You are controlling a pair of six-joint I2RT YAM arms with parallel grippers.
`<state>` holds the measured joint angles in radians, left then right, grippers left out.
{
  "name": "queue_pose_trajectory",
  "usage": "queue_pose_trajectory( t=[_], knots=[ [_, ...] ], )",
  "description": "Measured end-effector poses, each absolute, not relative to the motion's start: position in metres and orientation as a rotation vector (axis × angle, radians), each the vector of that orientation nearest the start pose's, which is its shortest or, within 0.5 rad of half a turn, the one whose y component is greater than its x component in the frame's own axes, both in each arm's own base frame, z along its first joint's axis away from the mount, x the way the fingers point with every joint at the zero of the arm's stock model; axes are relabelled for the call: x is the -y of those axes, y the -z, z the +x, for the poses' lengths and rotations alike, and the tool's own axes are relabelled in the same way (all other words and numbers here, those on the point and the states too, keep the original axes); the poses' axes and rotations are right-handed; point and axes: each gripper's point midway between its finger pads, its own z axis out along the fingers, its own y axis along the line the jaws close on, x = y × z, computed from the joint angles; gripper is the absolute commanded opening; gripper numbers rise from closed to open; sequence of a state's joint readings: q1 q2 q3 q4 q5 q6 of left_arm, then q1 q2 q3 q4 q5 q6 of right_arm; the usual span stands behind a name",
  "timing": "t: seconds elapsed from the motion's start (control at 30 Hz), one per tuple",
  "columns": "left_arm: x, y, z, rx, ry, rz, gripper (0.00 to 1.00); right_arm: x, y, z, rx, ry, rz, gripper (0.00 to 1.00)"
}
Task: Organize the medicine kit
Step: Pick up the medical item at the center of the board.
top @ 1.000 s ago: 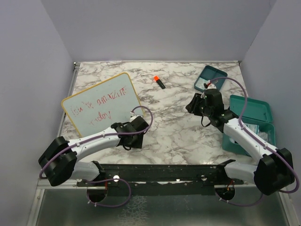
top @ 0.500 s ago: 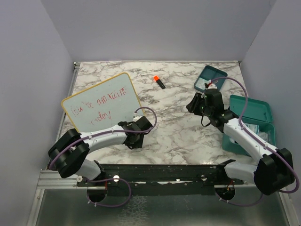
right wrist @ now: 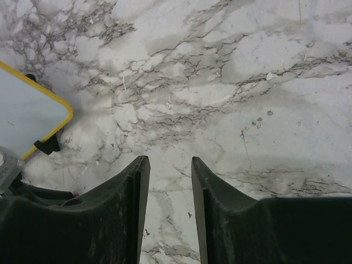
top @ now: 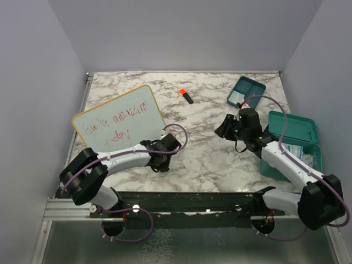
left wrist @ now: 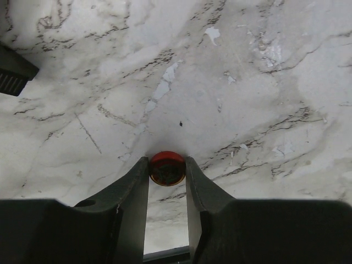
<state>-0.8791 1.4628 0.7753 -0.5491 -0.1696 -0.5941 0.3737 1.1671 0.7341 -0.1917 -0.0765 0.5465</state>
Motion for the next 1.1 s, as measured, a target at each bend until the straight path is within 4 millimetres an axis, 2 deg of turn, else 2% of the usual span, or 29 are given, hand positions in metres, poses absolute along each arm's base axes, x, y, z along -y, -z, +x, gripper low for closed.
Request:
queue_pose_trajectory(
  t=[0.27, 0.5, 0.73, 0.9, 1.1],
  knots=[
    [0.232, -0.033, 0.186, -2.69, 0.29, 0.459, 0.17, -0.177, -0.123, 0.282, -2.291, -0.771, 0.119, 0.43],
    [0.261, -0.049, 0.197, -2.569, 0.417, 0.59, 0.15, -0.217, -0.13, 0.265, -2.313, -1.106, 0.054, 0.46],
    [0.289, -0.068, 0.203, -2.43, 0.561, 0.719, 0.15, -0.243, -0.125, 0.245, -2.358, -1.404, 0.051, 0.47],
    [0.308, -0.089, 0.209, -2.288, 0.636, 0.8, 0.14, -0.25, -0.128, 0.236, -2.387, -1.502, 0.026, 0.47],
    [0.323, -0.107, 0.213, -2.162, 0.679, 0.869, 0.13, -0.261, -0.137, 0.236, -2.402, -1.575, -0.035, 0.46]
  ],
)
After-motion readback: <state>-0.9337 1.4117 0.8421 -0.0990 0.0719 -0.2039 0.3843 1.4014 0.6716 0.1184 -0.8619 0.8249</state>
